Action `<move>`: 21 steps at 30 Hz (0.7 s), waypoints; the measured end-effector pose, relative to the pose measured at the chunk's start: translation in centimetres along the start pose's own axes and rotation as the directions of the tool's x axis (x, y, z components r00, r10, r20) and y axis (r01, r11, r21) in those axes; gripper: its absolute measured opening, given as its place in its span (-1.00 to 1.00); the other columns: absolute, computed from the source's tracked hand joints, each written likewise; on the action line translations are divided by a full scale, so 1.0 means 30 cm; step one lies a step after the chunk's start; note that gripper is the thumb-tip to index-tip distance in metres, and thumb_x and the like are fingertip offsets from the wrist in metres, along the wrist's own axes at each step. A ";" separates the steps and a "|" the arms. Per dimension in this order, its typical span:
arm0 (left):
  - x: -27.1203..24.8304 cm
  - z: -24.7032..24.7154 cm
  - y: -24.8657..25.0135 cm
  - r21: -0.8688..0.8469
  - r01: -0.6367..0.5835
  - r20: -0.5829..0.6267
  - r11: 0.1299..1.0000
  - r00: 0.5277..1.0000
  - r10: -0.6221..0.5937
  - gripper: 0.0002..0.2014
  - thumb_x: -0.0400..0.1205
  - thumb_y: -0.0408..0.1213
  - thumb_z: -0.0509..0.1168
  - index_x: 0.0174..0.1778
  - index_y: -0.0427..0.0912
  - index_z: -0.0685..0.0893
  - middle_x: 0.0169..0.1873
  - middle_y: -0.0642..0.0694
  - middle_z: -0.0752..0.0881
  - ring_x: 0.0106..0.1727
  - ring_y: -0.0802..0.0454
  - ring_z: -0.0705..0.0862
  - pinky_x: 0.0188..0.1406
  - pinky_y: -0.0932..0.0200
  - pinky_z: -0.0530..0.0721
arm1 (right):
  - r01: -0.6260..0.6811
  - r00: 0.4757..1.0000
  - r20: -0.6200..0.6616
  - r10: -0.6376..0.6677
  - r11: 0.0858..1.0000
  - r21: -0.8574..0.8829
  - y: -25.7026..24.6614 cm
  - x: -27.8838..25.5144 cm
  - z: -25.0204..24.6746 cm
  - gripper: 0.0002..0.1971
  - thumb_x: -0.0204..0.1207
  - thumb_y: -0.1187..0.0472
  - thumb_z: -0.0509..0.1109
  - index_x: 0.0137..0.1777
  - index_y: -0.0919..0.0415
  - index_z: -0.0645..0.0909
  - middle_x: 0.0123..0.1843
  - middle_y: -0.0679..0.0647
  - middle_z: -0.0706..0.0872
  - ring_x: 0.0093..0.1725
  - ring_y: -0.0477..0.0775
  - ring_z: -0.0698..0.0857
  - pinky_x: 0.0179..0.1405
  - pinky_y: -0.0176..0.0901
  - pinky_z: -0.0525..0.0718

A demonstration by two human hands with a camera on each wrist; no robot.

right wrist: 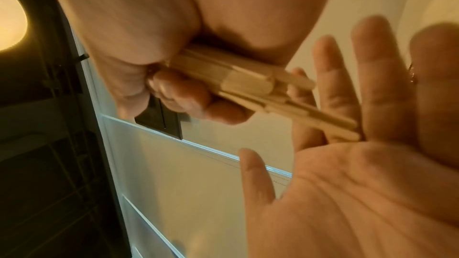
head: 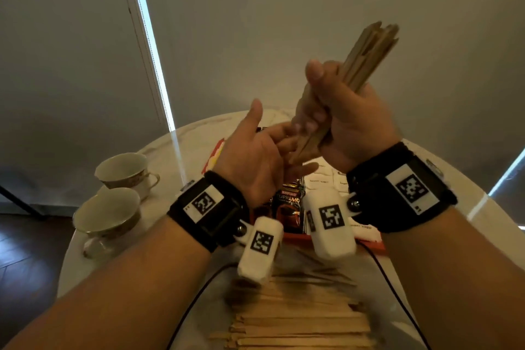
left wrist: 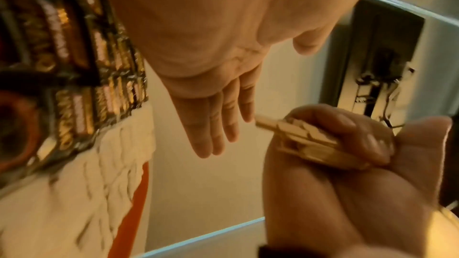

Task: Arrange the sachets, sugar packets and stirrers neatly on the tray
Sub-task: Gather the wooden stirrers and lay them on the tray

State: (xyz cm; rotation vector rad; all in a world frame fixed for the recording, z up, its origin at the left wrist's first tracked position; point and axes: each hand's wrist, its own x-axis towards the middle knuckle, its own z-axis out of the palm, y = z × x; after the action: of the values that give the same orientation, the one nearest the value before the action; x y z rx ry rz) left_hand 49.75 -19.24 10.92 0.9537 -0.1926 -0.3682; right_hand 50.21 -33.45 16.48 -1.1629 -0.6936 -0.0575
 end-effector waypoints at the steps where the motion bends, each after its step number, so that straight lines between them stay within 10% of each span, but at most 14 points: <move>1: -0.002 -0.013 -0.016 -0.045 0.007 0.001 0.999 1.000 -0.007 -0.05 0.68 0.50 -0.06 0.52 -0.32 0.61 0.42 -0.36 0.71 0.31 -0.26 0.70 0.49 -0.24 0.58 | 0.016 1.000 0.018 -0.016 1.000 -0.005 0.021 0.003 -0.003 -0.59 0.57 0.08 0.50 -0.38 0.15 0.39 -0.56 0.03 0.40 -0.55 0.11 0.44 -0.37 -0.03 0.56; 5: -0.023 -0.065 -0.056 -0.225 0.012 0.021 0.974 1.000 -0.008 -0.03 0.64 0.55 -0.02 0.43 -0.34 0.68 0.36 -0.36 0.73 0.37 -0.27 0.72 0.41 -0.19 0.65 | -0.055 0.996 0.067 0.061 0.995 -0.082 0.113 -0.004 -0.014 -0.61 0.43 0.01 0.60 -0.30 0.17 0.45 -0.47 0.02 0.50 -0.41 0.11 0.59 -0.25 0.03 0.63; 9: -0.015 -0.094 -0.062 -0.267 0.006 0.071 0.964 0.997 0.014 0.03 0.64 0.56 0.01 0.62 -0.36 0.51 0.58 -0.39 0.54 0.64 -0.31 0.48 0.76 -0.31 0.24 | -0.124 0.989 0.045 0.138 0.963 -0.241 0.176 -0.013 -0.002 -0.69 0.47 0.00 0.56 -0.32 0.11 0.52 -0.46 0.05 0.54 -0.38 0.18 0.63 -0.21 0.16 0.66; 11: -0.007 -0.102 -0.060 -0.246 -0.005 0.043 0.969 0.999 0.017 0.00 0.60 0.56 0.11 0.43 -0.43 0.59 0.36 -0.39 0.55 0.53 -0.22 0.40 0.76 -0.27 0.15 | -0.163 0.985 0.011 0.174 0.945 -0.283 0.185 -0.014 0.004 -0.67 0.51 -0.01 0.54 -0.34 0.09 0.52 -0.50 0.05 0.51 -0.46 0.19 0.55 -0.29 0.25 0.61; 16: -0.022 -0.110 -0.018 0.136 -0.255 0.056 0.957 0.967 0.249 -0.11 0.50 0.40 0.43 0.56 -0.23 0.61 0.34 -0.25 0.72 0.34 -0.25 0.65 0.35 -0.21 0.64 | -0.319 0.917 0.064 0.393 0.822 -0.471 0.130 -0.013 -0.023 -0.91 0.57 0.37 0.46 -0.10 0.41 0.64 -0.43 0.27 0.57 -0.58 0.08 0.46 -0.56 -0.15 0.56; 21: -0.049 -0.090 -0.009 0.403 -0.359 0.113 0.842 0.932 0.343 -0.34 0.32 0.23 0.66 0.28 -0.01 0.80 0.44 -0.12 0.72 0.51 -0.08 0.66 0.51 -0.22 0.61 | -0.250 0.770 0.247 0.588 0.635 -0.731 0.115 -0.035 0.024 -0.83 0.57 0.35 0.50 0.11 0.16 0.66 -0.27 0.25 0.74 -0.41 0.26 0.70 -0.41 0.05 0.71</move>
State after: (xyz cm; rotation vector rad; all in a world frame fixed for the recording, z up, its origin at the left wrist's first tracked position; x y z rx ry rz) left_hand 49.21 -16.76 9.16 1.3090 -0.4890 0.0030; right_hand 50.38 -31.70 13.23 -2.0762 -0.8211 0.4502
